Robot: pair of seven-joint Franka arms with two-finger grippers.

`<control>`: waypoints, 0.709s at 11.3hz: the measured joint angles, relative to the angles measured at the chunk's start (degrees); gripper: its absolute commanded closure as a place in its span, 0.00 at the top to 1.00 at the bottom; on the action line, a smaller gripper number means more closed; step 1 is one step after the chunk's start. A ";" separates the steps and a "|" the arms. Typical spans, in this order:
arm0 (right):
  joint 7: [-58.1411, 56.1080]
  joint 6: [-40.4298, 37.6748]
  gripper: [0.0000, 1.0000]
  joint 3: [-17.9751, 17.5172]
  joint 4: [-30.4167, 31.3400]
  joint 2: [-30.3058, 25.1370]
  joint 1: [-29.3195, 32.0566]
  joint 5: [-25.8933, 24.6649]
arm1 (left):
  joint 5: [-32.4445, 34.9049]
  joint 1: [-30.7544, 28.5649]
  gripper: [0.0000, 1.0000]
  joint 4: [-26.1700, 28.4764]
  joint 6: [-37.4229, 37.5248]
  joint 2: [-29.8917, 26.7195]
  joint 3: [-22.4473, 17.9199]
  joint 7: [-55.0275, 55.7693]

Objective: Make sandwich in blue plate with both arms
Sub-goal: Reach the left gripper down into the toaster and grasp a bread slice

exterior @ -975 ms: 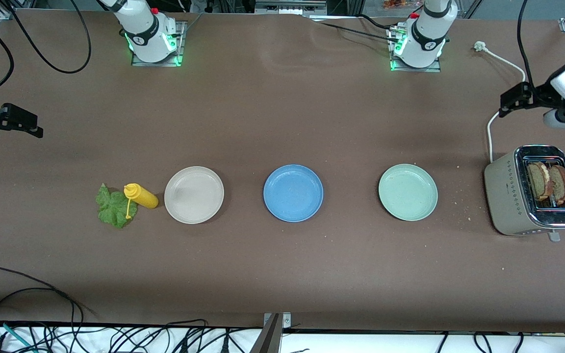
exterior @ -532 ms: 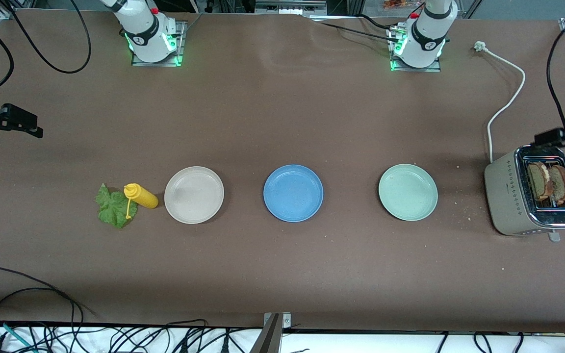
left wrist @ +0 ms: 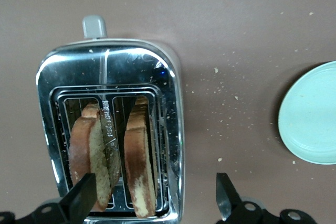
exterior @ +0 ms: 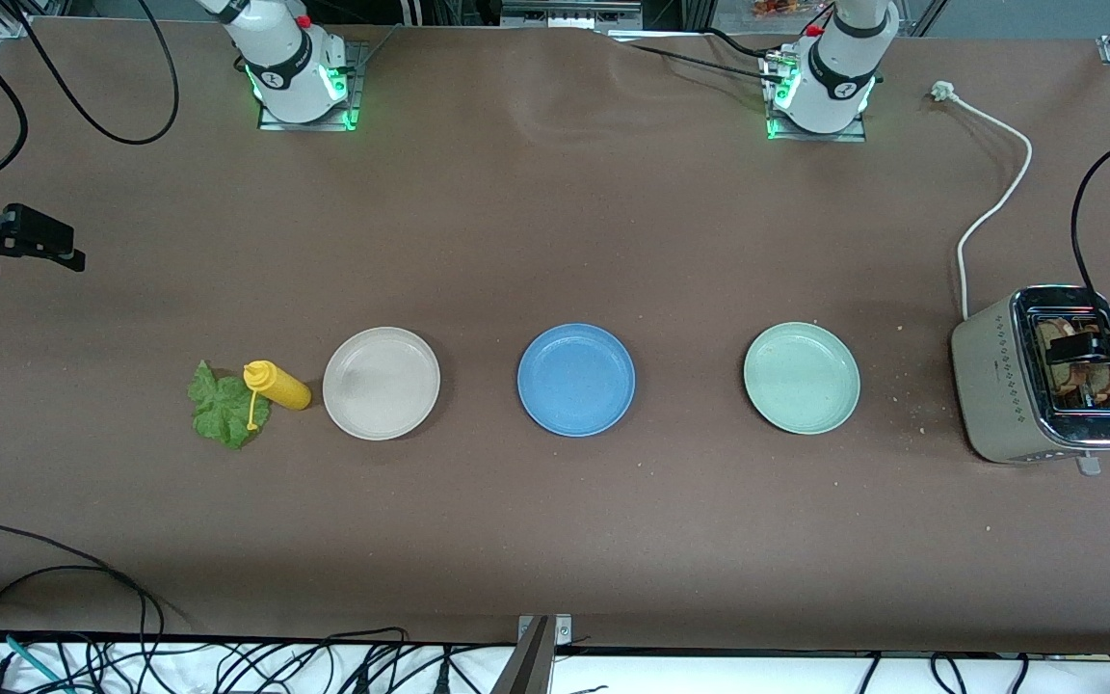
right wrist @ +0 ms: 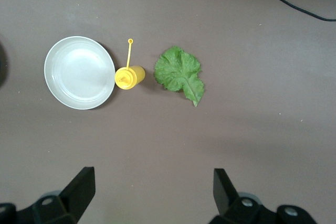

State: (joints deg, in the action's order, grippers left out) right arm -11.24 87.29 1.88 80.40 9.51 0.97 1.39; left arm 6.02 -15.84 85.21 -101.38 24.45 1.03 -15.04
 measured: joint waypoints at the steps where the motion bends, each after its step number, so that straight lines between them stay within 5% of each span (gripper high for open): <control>1: 0.00 0.00 1.00 0.00 0.00 0.00 0.00 0.00 | 0.00 -0.67 0.85 0.02 -0.01 0.87 0.00 -0.11; 2: 0.00 0.00 1.00 0.00 0.00 0.00 0.00 0.00 | 0.00 -1.22 0.71 0.05 -0.01 1.53 0.00 -0.22; 5: 0.00 0.00 1.00 0.00 0.00 0.00 0.00 0.00 | 0.00 -2.37 0.06 0.25 -0.01 3.64 0.00 -0.28; 8: 0.00 0.00 1.00 0.00 0.00 0.00 0.00 0.00 | 0.01 -2.61 0.00 0.28 0.04 4.70 0.16 -0.29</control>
State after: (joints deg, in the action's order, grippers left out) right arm -11.24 87.29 1.88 80.40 9.51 0.97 1.39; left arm 6.03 -18.45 85.49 -101.35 29.15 1.19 -15.34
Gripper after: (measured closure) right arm 0.000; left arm 0.665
